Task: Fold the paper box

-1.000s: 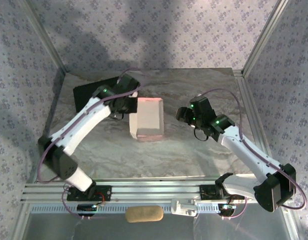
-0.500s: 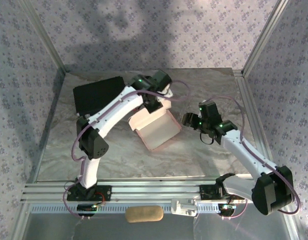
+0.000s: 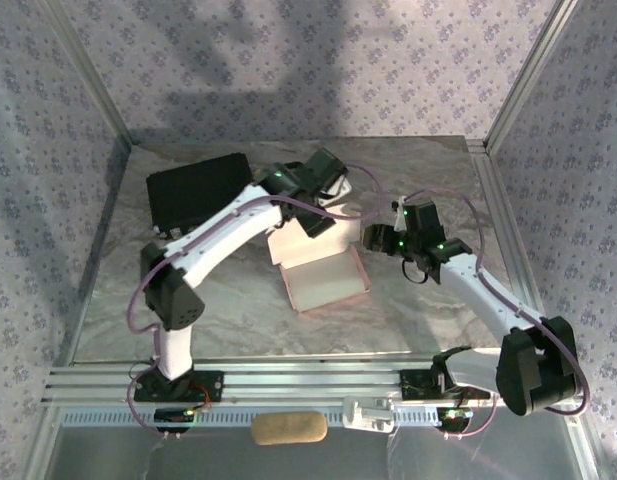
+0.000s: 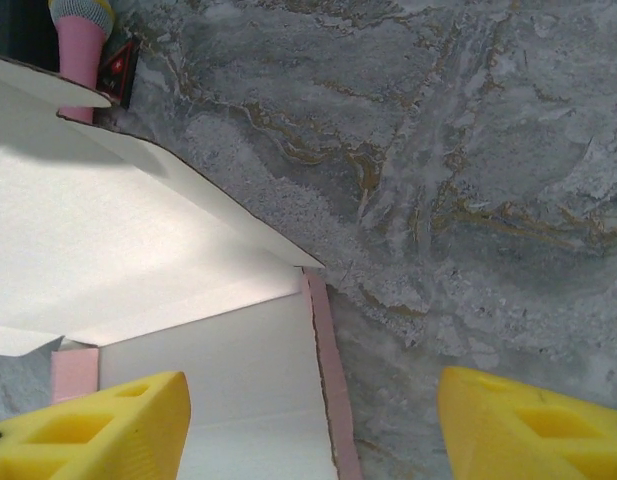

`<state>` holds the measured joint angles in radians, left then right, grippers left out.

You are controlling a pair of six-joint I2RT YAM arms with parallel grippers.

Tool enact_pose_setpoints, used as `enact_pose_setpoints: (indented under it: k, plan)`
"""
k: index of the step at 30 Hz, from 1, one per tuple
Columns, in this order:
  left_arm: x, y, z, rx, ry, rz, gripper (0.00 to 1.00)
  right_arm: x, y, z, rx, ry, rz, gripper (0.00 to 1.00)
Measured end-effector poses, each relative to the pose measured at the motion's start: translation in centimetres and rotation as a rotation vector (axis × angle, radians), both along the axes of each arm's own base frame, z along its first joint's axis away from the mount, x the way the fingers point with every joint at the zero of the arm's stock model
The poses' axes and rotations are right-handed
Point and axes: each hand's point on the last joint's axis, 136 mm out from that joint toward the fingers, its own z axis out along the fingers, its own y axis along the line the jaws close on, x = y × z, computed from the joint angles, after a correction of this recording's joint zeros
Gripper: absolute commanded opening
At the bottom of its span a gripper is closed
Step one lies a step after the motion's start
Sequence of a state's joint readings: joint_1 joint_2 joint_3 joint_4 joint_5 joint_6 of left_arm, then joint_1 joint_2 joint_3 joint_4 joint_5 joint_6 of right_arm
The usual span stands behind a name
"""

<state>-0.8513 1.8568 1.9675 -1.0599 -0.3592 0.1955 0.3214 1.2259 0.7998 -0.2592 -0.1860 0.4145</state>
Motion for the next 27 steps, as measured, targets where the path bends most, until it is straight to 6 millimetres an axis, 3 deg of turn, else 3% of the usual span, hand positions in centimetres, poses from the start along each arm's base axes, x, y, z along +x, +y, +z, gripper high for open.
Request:
enact_pose_setpoints:
  k: [2,4,6,9,12,15,22,27]
  plan:
    - [-0.5,2.5,1.3,-0.116,0.025,0.104,0.8,0.6,0.2,0.3,-0.011,-0.013,0.02,0.65]
    - [-1.7,6.6,1.3,-0.243,0.073,0.247,0.76,1.4,0.5,0.8,-0.026,-0.031,0.047,0.63]
    - [-3.5,10.3,-0.5,-0.328,0.12,0.378,0.75,2.0,0.9,1.0,-0.039,-0.045,0.074,0.62]
    - [-6.4,12.5,-5.0,-0.406,0.221,0.498,0.74,3.0,1.5,0.7,-0.059,-0.056,0.122,0.59]
    - [-7.5,12.2,-9.3,-0.417,0.315,0.554,0.72,3.6,2.3,-0.1,-0.076,-0.052,0.182,0.56]
    - [-6.9,10.9,-11.4,-0.441,0.362,0.565,0.7,3.7,2.9,-0.9,-0.084,-0.045,0.243,0.55]
    - [-4.2,9.1,-12.4,-0.499,0.333,0.557,0.57,5.0,4.3,-0.6,-0.088,-0.071,0.325,0.49]
    - [-3.5,8.3,-13.3,-0.511,0.344,0.556,0.35,5.1,5.2,-1.4,-0.09,-0.066,0.364,0.38]
